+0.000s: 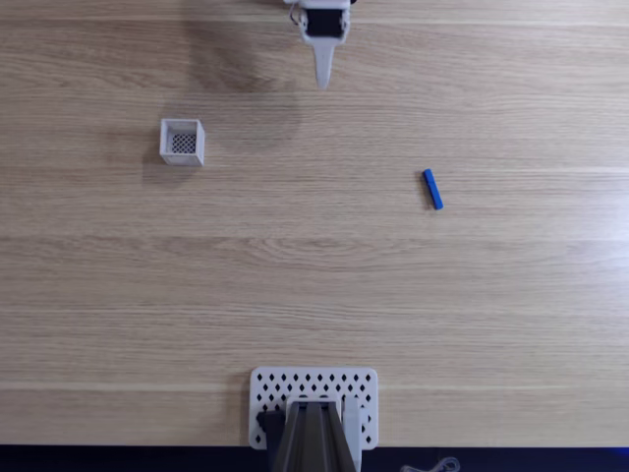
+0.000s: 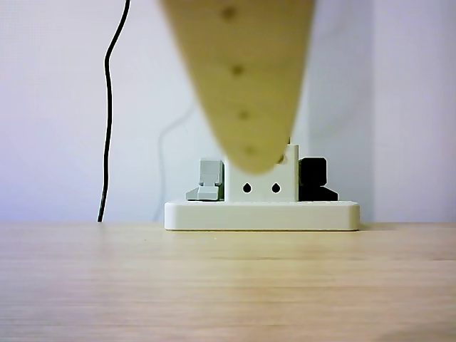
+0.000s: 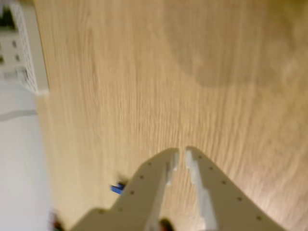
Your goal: Grasp a peg and put it in the crate.
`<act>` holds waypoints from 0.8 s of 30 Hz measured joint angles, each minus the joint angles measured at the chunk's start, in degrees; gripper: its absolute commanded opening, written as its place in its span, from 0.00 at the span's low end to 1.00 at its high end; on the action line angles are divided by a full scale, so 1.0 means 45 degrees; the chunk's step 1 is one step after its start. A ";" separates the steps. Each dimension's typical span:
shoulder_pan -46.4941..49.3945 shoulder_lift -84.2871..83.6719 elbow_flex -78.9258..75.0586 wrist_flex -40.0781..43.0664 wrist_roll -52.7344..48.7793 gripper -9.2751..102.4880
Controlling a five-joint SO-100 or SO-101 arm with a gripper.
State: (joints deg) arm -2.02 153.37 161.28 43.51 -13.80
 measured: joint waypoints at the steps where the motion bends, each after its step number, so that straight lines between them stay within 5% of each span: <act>1: -0.0195 -0.0723 -0.0430 -0.0117 -0.1035 0.08; 15: -0.3262 -0.7168 -0.3809 -0.0762 -1.8516 0.08; 24: -0.4453 -1.0508 -0.7090 -0.0762 -1.9570 0.09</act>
State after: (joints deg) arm -22.06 106.08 129.38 40.08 -101.87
